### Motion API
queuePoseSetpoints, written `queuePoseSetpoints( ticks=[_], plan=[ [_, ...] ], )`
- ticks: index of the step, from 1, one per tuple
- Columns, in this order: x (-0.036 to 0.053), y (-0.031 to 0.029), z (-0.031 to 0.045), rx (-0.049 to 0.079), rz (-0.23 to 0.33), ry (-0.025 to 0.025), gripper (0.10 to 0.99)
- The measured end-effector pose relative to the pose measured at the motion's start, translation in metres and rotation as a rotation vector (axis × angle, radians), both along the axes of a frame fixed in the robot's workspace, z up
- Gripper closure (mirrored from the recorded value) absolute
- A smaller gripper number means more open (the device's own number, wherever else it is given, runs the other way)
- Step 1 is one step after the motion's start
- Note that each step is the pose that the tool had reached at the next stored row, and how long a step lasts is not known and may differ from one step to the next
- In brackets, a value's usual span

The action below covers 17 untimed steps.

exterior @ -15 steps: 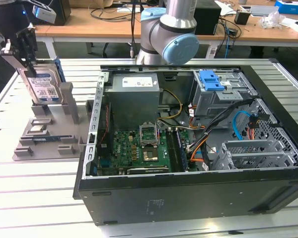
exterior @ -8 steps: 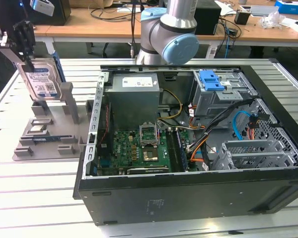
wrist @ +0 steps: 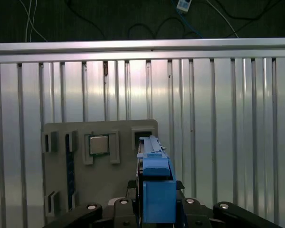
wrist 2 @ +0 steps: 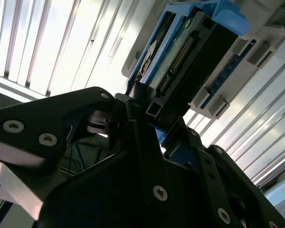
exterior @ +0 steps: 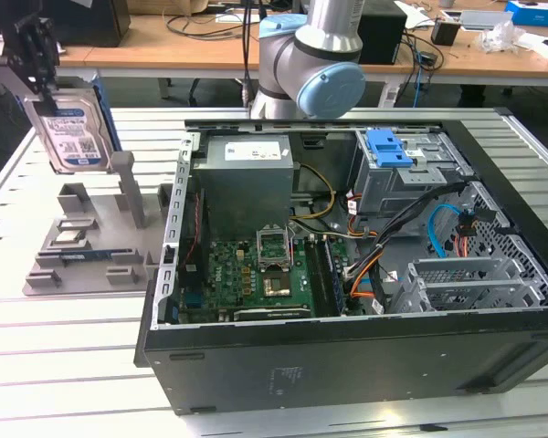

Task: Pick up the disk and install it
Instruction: 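Pick up the disk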

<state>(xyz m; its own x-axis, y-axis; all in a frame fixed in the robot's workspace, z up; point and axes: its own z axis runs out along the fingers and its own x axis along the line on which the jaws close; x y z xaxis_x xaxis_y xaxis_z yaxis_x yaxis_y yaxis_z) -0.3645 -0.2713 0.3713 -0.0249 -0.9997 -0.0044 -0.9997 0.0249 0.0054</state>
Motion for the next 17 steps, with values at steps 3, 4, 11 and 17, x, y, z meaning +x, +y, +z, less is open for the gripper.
queuePoseSetpoints(
  ticks=[3, 4, 11, 17],
  plan=[
    [0.0, 0.0035, 0.0105, 0.0, 0.0, 0.0, 0.722],
    [0.0, 0.004, 0.0135, 0.0, 0.0, 0.0, 0.722],
    [0.0, 0.0046, 0.0408, 0.0, 0.0, 0.0, 0.722],
    [0.0, 0.005, 0.0669, 0.0, 0.0, 0.0, 0.722]
  ],
)
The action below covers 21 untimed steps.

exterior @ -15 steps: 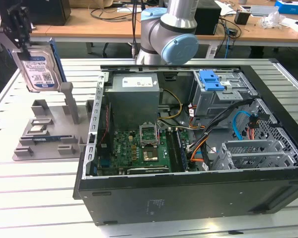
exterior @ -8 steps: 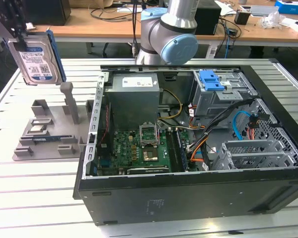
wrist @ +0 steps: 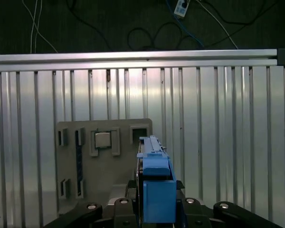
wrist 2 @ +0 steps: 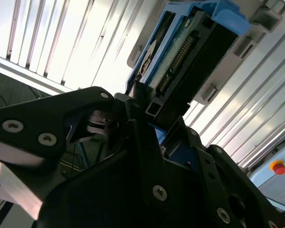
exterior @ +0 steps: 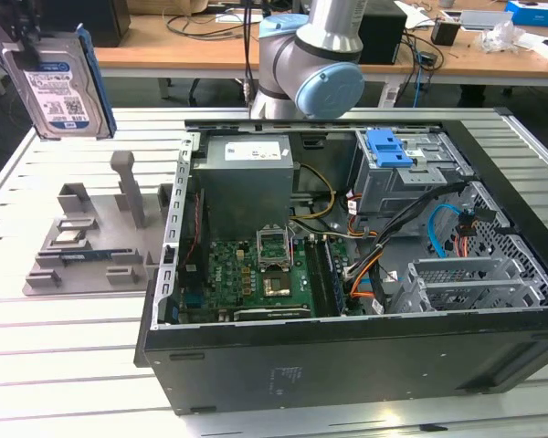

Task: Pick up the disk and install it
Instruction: 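Pick up the disk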

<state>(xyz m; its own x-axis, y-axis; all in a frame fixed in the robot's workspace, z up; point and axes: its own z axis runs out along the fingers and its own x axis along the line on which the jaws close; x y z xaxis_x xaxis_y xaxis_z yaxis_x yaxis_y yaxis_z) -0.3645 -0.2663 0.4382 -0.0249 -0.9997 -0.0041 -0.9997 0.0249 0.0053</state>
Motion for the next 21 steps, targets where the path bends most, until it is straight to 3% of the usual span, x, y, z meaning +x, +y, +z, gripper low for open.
queuePoseSetpoints(
  ticks=[13, 15, 17, 21],
  plan=[
    [0.0, 0.0009, 0.0567, 0.0, 0.0, 0.0001, 0.722],
    [0.0, 0.0012, 0.068, 0.0, 0.0, 0.0001, 0.722],
    [0.0, 0.0013, 0.0743, 0.0, 0.0, 0.0001, 0.722],
    [0.0, 0.0013, 0.0748, 0.0, 0.0, -0.0001, 0.722]
  ],
)
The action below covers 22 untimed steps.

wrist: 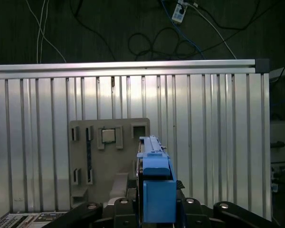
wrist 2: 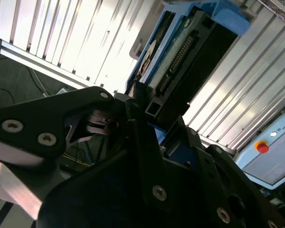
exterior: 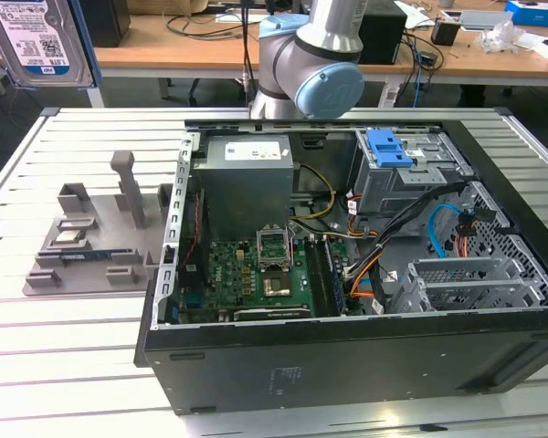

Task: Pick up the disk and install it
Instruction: 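Pick up the disk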

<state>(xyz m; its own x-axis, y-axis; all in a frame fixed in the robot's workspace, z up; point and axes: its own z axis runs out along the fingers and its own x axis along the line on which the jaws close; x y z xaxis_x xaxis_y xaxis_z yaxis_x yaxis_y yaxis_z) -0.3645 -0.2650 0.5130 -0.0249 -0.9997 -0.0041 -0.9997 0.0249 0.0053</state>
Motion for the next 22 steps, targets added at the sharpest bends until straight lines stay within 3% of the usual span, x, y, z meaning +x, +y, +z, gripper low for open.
queuePoseSetpoints(
  ticks=[7, 19, 22],
  plan=[
    [0.0, -0.0022, 0.0001, 0.0, 0.0, 0.0001, 0.722],
    [0.0, -0.045, 0.0, 0.0, 0.0, 0.0, 0.722],
    [0.0, -0.0583, 0.0, 0.0, 0.0, 0.0001, 0.722]
  ],
)
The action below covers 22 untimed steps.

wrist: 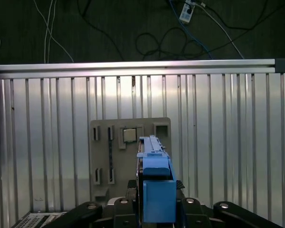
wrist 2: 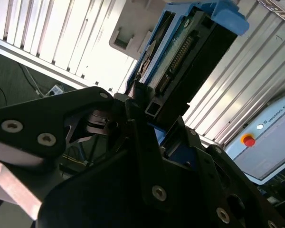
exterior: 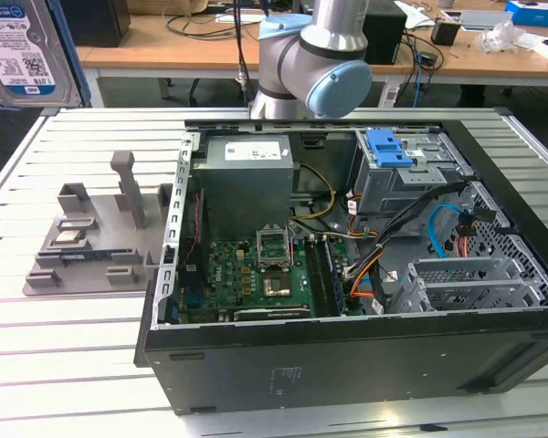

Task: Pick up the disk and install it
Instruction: 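Pick up the disk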

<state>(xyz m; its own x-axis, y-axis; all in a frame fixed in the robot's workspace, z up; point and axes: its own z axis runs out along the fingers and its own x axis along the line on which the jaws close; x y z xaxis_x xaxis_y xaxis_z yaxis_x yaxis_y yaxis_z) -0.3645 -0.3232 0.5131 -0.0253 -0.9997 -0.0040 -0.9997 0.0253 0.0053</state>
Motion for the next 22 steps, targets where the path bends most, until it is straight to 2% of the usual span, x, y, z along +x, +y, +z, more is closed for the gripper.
queuePoseSetpoints(
  ticks=[3, 7, 12, 16, 18, 22],
  plan=[
    [0.0, -0.009, 0.0, 0.0, 0.0, 0.0, 0.722],
    [0.0, -0.0251, 0.0, 0.0, 0.0, -0.0001, 0.722],
    [0.0001, -0.0419, 0.0, 0.0, 0.0, 0.0, 0.722],
    [0.0001, -0.0593, 0.0, 0.0, 0.0, 0.0, 0.722],
    [0.0001, -0.0653, 0.0, 0.0, 0.0, 0.0, 0.722],
    [0.0, -0.0834, 0.0, 0.0, 0.0, 0.0, 0.722]
  ],
)
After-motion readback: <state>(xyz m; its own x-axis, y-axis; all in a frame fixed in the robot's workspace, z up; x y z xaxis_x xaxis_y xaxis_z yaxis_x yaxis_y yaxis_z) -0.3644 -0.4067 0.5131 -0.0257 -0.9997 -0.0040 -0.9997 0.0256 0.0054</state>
